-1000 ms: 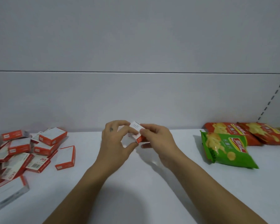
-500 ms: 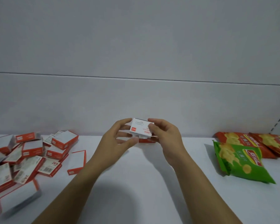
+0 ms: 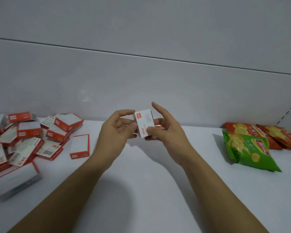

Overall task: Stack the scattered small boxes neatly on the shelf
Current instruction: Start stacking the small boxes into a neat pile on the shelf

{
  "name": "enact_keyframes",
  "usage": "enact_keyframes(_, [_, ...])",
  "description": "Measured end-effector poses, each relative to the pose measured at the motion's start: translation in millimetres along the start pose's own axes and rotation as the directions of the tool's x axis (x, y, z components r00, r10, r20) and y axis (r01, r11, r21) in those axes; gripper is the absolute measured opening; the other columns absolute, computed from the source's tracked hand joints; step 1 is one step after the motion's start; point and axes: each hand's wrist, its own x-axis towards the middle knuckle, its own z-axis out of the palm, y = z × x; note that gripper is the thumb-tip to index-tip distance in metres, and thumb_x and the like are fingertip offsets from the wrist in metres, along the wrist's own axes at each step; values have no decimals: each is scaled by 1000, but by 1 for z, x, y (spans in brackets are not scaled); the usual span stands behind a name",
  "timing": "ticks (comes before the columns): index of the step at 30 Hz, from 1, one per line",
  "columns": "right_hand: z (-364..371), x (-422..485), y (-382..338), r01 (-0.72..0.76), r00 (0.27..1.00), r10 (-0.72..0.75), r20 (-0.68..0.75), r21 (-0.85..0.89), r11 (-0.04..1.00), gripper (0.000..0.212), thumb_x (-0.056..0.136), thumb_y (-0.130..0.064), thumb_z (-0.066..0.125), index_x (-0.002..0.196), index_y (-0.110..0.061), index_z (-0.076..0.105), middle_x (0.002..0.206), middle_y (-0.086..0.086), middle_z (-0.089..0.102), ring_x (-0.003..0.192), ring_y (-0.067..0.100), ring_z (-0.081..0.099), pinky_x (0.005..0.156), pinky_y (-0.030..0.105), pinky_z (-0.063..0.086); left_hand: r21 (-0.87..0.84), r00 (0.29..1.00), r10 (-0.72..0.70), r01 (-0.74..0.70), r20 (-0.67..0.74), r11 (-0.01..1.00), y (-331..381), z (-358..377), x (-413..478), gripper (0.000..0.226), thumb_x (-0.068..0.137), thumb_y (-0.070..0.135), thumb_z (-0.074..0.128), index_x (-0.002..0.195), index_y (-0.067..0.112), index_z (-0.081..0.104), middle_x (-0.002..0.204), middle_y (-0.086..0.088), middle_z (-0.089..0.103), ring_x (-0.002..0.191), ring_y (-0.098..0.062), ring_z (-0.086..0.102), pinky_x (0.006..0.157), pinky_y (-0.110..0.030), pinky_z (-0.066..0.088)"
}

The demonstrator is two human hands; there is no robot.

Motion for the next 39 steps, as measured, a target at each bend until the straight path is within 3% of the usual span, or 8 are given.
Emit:
enact_keyframes(6, [0, -2, -4, -30, 995, 40, 88, -119, 992, 50, 80, -8, 74, 123, -28, 61, 102, 3, 72, 96, 27, 65, 77, 28, 54, -21, 1000, -2, 2, -8, 1000, 6, 3, -3, 9, 95, 19, 57, 97, 19, 66, 89, -1, 74, 84, -21, 71, 71, -31, 58])
enact_keyframes(10, [2, -2, -2, -32, 999, 32, 3, 25, 999, 25, 91, -13, 61, 115, -16, 67, 100, 11, 72, 85, 22, 67, 73, 27, 53, 35, 991, -31, 27, 132, 999, 3, 1, -4, 42, 77, 53, 61, 115, 36, 62, 103, 6, 69, 88, -19, 69, 73, -35, 59])
enact_keyframes(16, [0, 1, -1, -27, 996, 42, -81, 179, 983, 41, 94, -7, 57, 131, -24, 54, 103, 12, 71, 86, 29, 71, 76, 33, 57, -8, 999, -44, 44, 12, 999, -4, 7, 1, 34, 87, 28, 67, 115, 41, 53, 96, 12, 72, 78, -17, 70, 70, -36, 60])
enact_keyframes(25, [-10, 4, 2, 96, 978, -168, -125, -445, 890, 57, 75, -14, 81, 119, -40, 57, 111, -20, 59, 88, 1, 61, 73, 18, 55, 135, 999, 27, -22, -34, 991, -14, 7, 5, 40, 89, 28, 62, 128, 35, 53, 107, 10, 69, 81, -13, 68, 67, -20, 56])
enact_keyframes(29, [-20, 12, 6, 95, 954, -232, -190, -541, 835, 52, 76, -16, 80, 120, -32, 58, 106, -23, 57, 91, -11, 55, 69, 5, 46, 536, 993, 112, -118, 45, 836, -19, 6, 6, 53, 88, 43, 58, 138, 39, 41, 112, 18, 58, 95, -5, 57, 74, -13, 46])
enact_keyframes(31, [-35, 18, 9, 27, 934, -225, -277, -574, 818, 50, 78, -17, 78, 121, -31, 57, 103, -23, 57, 88, -13, 56, 67, 3, 45, 701, 984, 145, -177, 106, 691, -23, 6, 7, 56, 89, 45, 57, 141, 36, 36, 121, 14, 54, 104, -5, 52, 90, -27, 44])
enact_keyframes(34, [-65, 23, 17, -111, 897, -169, -409, -577, 809, 47, 80, -20, 76, 123, -27, 57, 102, -19, 61, 79, -5, 60, 62, 8, 42, 779, 984, 114, -178, 138, 601, -29, 6, 11, 56, 91, 47, 52, 142, 33, 33, 138, 6, 48, 125, -16, 43, 106, -39, 35])
enact_keyframes(39, [-89, 31, 40, -254, 895, -35, -445, -573, 779, 44, 80, -16, 73, 121, -24, 60, 109, -9, 68, 89, 5, 63, 77, 20, 48, 797, 964, 92, -257, 248, 547, -36, 11, 16, 57, 94, 46, 48, 145, 30, 30, 142, 6, 44, 130, -16, 38, 104, -34, 29])
